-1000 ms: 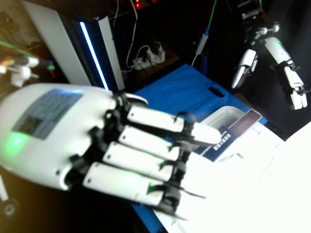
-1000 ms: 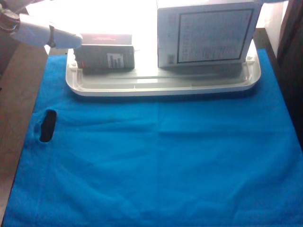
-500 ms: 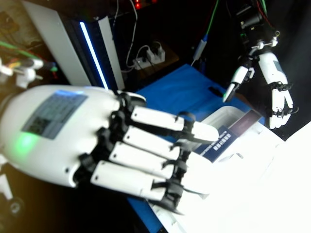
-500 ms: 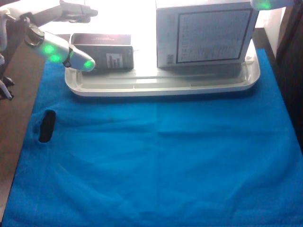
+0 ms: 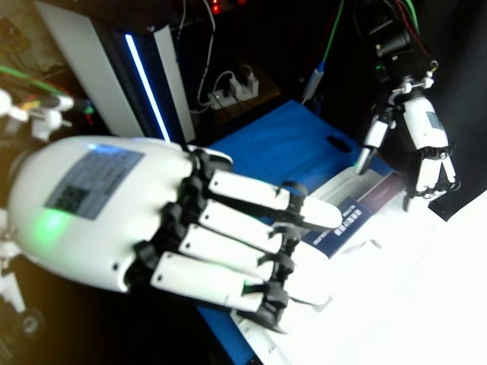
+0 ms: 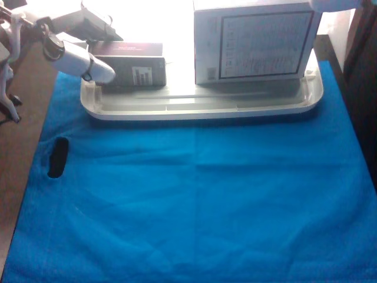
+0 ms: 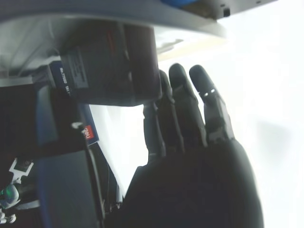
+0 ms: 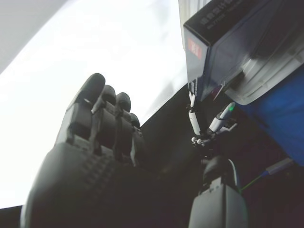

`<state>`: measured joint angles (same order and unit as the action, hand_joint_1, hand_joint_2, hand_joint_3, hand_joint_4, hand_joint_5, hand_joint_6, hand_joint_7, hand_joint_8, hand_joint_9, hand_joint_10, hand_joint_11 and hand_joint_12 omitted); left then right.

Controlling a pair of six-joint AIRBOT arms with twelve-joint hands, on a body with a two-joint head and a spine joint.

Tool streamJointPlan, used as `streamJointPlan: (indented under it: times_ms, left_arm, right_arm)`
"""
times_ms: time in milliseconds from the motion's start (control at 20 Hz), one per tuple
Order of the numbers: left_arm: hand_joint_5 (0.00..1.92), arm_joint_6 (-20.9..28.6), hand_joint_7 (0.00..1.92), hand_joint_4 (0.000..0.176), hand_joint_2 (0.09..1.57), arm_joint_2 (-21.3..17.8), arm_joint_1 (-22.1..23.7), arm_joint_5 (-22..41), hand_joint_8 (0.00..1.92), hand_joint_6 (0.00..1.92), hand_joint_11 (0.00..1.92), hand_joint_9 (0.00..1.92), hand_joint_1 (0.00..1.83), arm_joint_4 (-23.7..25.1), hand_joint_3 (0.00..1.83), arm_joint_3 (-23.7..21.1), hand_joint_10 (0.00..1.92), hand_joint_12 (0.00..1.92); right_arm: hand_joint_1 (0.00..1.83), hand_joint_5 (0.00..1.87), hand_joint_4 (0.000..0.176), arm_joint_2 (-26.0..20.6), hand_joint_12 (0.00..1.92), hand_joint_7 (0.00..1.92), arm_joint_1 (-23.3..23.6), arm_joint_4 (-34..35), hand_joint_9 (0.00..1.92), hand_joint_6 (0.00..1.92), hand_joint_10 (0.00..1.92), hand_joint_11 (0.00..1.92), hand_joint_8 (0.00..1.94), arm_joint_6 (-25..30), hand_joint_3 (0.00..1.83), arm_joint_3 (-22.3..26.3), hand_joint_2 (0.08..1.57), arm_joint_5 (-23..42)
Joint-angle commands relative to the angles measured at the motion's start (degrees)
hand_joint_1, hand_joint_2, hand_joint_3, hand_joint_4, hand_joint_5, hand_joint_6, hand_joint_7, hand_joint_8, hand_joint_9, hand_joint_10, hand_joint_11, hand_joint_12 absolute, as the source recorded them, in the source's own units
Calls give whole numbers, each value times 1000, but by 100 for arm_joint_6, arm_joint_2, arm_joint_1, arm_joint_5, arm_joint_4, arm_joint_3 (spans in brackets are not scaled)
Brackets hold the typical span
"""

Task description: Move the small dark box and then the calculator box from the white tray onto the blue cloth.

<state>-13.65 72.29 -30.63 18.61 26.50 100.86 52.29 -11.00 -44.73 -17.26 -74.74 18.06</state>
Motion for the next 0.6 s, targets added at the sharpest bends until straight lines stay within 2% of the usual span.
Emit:
streamJointPlan:
  times_ms: [0,50,100,150,200,250,350,400,450,500,550]
  left_arm:
    - [949,61,902,0,1104,12,99,424,22,767,136,770,1131,-138,0,57,50,1240]
    - [1005,61,834,0,1139,24,103,419,993,884,190,848,1194,-150,0,90,89,1388]
    - [987,61,816,0,1153,27,104,419,1232,928,233,911,1200,-168,1,102,141,1519]
    - [992,61,810,0,1151,28,106,439,1288,917,236,852,1203,-205,8,117,347,1569]
    - [981,61,825,0,1152,26,127,454,1300,910,245,768,1204,-221,6,128,624,1616]
    - [988,61,842,0,1147,22,153,463,1243,933,260,743,1205,-221,0,135,682,1562]
    - [1027,61,742,0,1160,-23,255,534,1318,931,146,578,1219,-246,1,135,816,1602]
    - [1049,62,756,0,1158,-67,283,609,1398,794,209,567,1226,-298,0,106,980,1682]
    - [1049,62,756,0,1158,-121,308,679,1398,794,209,567,1226,-330,0,61,980,1682]
    - [1066,62,748,0,1157,-232,337,806,1445,718,213,532,1235,-376,0,-47,1111,1735]
    - [1098,63,809,0,1136,-355,358,925,1392,635,320,602,1245,-394,0,-172,1072,1680]
  right_arm:
    - [220,85,59,-3,847,295,81,178,216,1,0,0,0,2,8,-17,931,468]
    - [223,84,70,-3,725,284,81,178,185,0,7,0,2,2,3,-14,927,468]
    - [214,81,60,-3,700,282,81,178,178,0,8,0,2,2,8,-12,939,468]
    - [199,75,53,-3,740,283,81,178,183,0,7,0,1,2,7,-8,949,468]
    - [211,79,33,-1,786,289,81,178,193,1,7,0,2,2,7,-4,963,468]
    - [212,83,26,-1,769,290,81,178,196,1,5,0,1,2,4,-1,967,468]
    - [209,105,31,0,801,305,66,178,219,4,10,0,3,2,3,11,970,468]
    - [201,112,31,0,841,318,53,178,243,3,13,0,5,2,0,13,967,468]
    - [201,112,31,2,841,318,35,178,243,3,13,0,5,2,0,14,967,468]
    - [195,110,37,5,787,319,15,178,237,1,8,0,3,2,0,14,964,469]
    - [211,114,52,12,746,322,0,178,234,1,4,0,2,2,0,12,955,469]
